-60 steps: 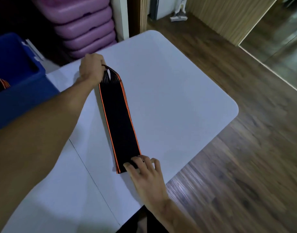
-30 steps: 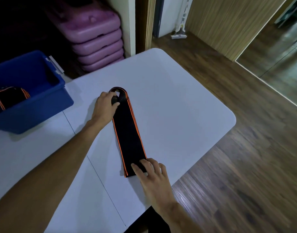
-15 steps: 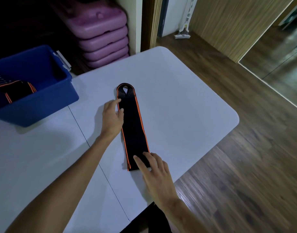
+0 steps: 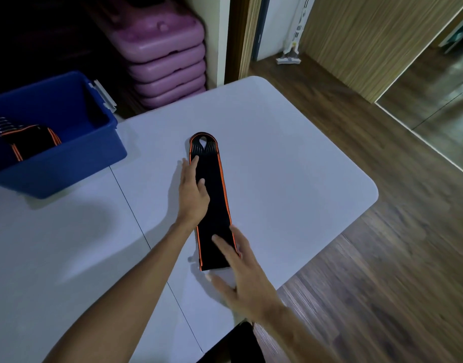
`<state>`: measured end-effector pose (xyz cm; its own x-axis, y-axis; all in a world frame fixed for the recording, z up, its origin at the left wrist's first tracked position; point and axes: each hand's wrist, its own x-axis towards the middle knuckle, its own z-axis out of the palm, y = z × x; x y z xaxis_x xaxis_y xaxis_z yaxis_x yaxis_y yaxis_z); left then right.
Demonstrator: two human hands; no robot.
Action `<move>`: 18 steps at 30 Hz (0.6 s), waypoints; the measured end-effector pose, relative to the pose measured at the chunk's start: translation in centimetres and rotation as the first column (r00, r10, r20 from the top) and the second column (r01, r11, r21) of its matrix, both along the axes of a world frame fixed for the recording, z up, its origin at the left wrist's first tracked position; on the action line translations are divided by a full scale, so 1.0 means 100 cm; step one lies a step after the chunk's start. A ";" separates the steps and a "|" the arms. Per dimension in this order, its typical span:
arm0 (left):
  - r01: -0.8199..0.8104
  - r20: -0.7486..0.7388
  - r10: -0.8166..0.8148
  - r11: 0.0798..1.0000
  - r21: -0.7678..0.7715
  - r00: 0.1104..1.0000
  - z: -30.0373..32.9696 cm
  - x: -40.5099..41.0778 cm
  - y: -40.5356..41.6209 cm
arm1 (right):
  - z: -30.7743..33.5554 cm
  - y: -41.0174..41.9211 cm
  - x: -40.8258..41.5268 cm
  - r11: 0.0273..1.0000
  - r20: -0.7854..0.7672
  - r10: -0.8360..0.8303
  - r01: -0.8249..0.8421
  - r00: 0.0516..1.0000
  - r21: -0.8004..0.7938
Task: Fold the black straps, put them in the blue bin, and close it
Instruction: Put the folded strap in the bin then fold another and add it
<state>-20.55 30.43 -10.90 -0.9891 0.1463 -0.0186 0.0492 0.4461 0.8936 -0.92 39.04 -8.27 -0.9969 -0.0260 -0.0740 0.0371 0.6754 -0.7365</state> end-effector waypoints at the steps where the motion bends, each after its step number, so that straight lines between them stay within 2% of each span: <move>1: -0.027 0.020 0.027 1.000 0.014 0.999 0.001 -0.003 -0.001 | 0.004 0.004 -0.009 0.994 0.034 -0.068 0.071 0.997 -0.082; 5: -0.067 0.055 0.066 0.997 0.025 0.996 0.004 -0.010 0.000 | 0.013 0.016 -0.063 0.941 0.123 -0.232 0.255 0.965 -0.221; 9: -0.094 0.075 0.087 0.992 0.089 0.993 0.004 -0.015 0.002 | 0.004 0.017 -0.114 0.914 0.085 -0.235 0.250 0.968 -0.321; 12: -0.100 0.120 0.087 0.989 0.109 0.989 0.007 -0.016 0.000 | -0.008 0.016 -0.126 0.925 0.091 -0.227 0.244 0.970 -0.291; 15: -0.065 0.128 0.051 0.992 0.106 0.990 0.012 -0.012 -0.012 | -0.003 0.024 -0.113 0.948 0.046 -0.161 0.168 0.986 -0.270; 16: -0.038 0.094 0.031 0.996 0.079 0.995 0.015 -0.003 -0.020 | -0.004 0.027 -0.105 0.961 0.035 -0.134 0.138 0.990 -0.241; 18: 0.087 -0.077 -0.089 0.996 -0.033 0.993 0.024 0.031 -0.039 | -0.004 0.035 -0.080 0.986 0.037 -0.080 0.084 0.996 -0.142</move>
<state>-17.50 26.53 -8.46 -0.9709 0.2335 0.0528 0.1588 0.4629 0.8721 -8.93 42.52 -8.71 -0.9934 0.0429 -0.1067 0.1125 0.5565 -0.8232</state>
